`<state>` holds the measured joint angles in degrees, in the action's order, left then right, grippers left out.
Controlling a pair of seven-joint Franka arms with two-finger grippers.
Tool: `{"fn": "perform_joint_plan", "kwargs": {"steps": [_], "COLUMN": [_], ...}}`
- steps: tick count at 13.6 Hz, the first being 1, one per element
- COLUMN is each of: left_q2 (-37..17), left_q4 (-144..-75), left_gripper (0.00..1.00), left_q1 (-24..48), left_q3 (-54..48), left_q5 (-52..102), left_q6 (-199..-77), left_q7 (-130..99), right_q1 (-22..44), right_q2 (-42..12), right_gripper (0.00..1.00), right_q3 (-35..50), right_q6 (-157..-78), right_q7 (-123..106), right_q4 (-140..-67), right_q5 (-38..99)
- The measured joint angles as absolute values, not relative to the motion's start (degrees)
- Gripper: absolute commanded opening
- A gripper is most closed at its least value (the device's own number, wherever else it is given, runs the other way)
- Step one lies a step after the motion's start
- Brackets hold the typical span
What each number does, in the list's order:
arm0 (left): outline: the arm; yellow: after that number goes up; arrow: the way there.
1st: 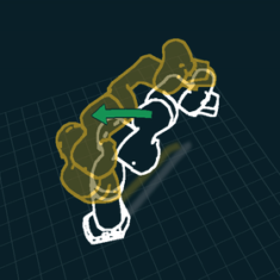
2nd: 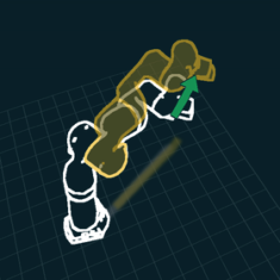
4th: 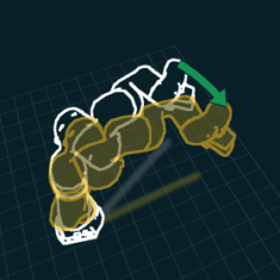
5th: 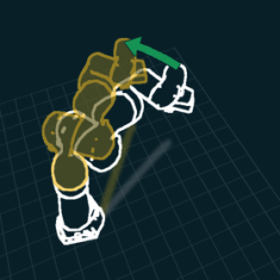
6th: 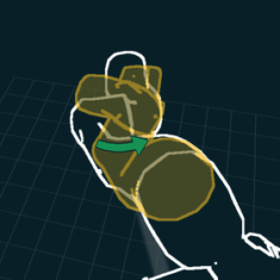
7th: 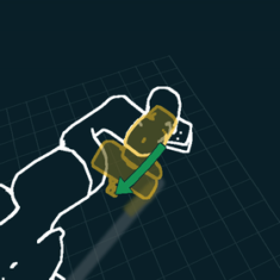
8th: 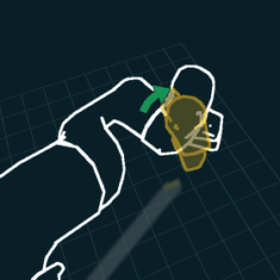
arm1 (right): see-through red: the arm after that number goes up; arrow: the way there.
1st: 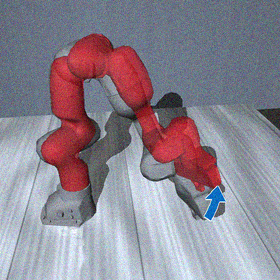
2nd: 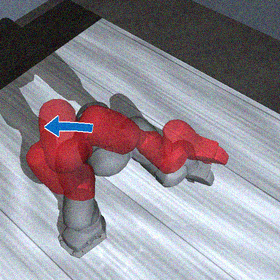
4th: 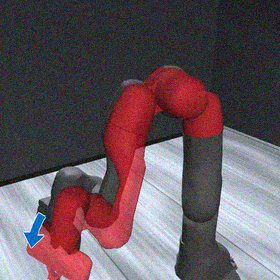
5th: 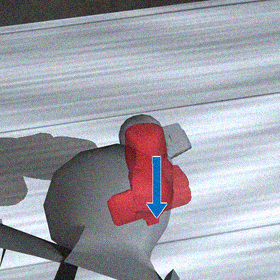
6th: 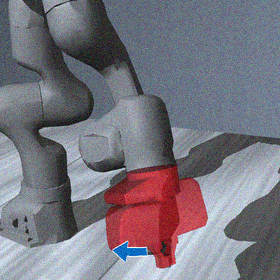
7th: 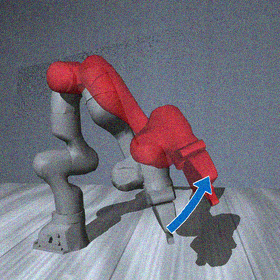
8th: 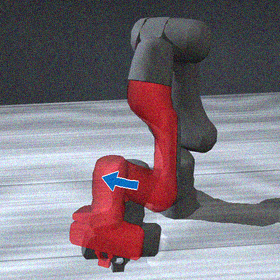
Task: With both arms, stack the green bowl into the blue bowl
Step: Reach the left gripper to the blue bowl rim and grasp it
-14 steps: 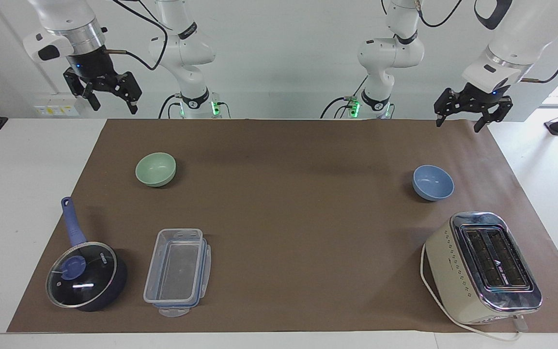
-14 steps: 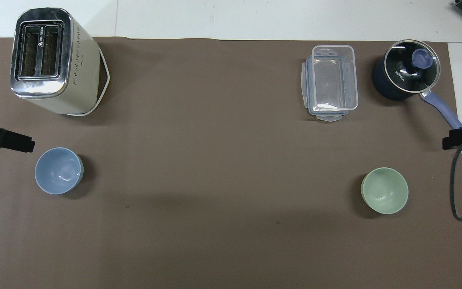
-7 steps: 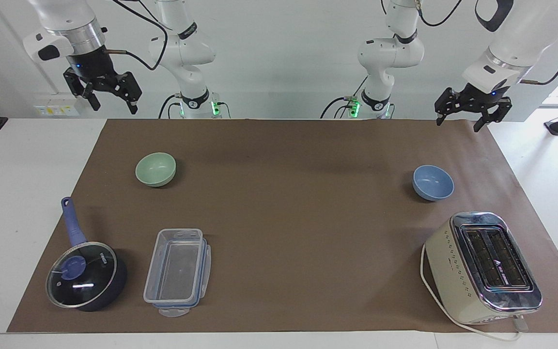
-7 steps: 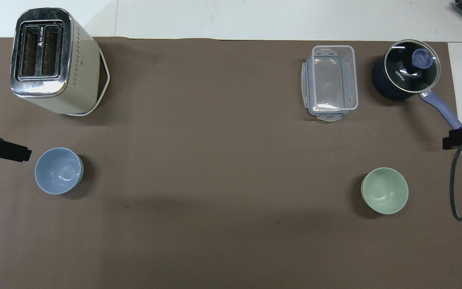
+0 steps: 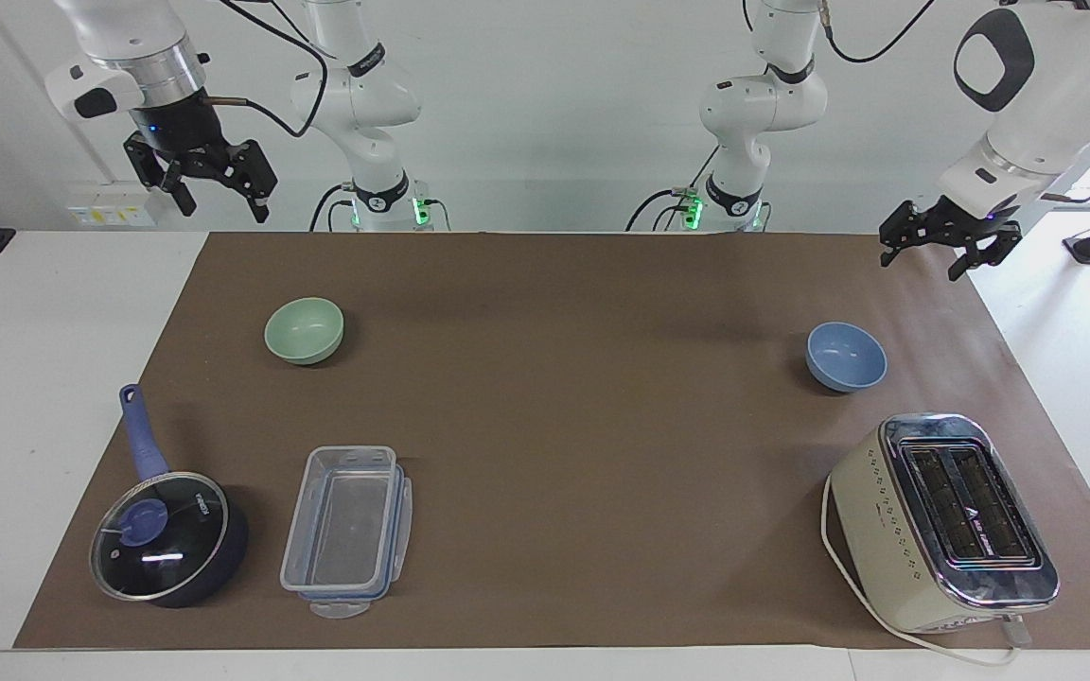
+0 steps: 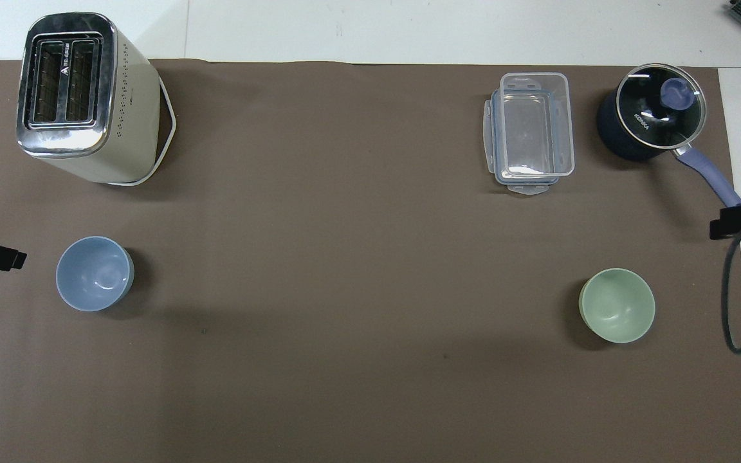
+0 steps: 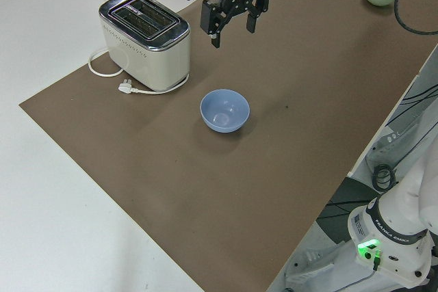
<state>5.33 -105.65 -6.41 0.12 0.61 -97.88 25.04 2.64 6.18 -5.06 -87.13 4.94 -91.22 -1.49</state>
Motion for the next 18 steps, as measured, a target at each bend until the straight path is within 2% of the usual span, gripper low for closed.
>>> {"fn": "perform_joint_plan", "kwargs": {"steps": [5, 8, 12, 15, 16, 18], "left_q2": [4.9, 2.9, -2.5, -4.6, -4.8, -4.8], "left_q4": [-116.6, -121.2, -123.5, -124.8, -125.6, -126.9], "left_gripper": [1.00, 1.00, 1.00, 1.00, 0.97, 0.59], "left_q1": [-10.6, -12.1, -13.5, -13.5, -13.5, -13.6], "left_q3": [0.3, 0.3, 0.3, 0.1, 0.1, 0.1], "left_q5": [2.6, 5.3, 9.3, 11.7, 12.3, 12.8], "left_q6": [-111.5, -118.4, -126.8, -130.7, -131.7, -132.1], "left_q7": [30.7, 31.4, 31.7, 32.4, 32.7, 32.9], "right_q1": [2.6, 2.6, 2.6, 2.6, 2.6, 2.6], "right_q2": [6.2, 6.2, 6.2, 6.2, 6.2, 6.2], "right_gripper": [1.00, 1.00, 1.00, 1.00, 1.00, 1.00], "right_q3": [-5.1, -5.1, -5.1, -5.1, -5.1, -5.1], "right_q6": [-87.1, -87.1, -87.1, -87.1, -87.1, -87.1], "right_q7": [4.9, 4.9, 4.9, 4.9, 4.9, 4.9], "right_q4": [-91.2, -91.2, -91.2, -91.2, -91.2, -91.2], "right_q5": [-1.5, -1.5, -1.5, -1.5, -1.5, -1.5]}}
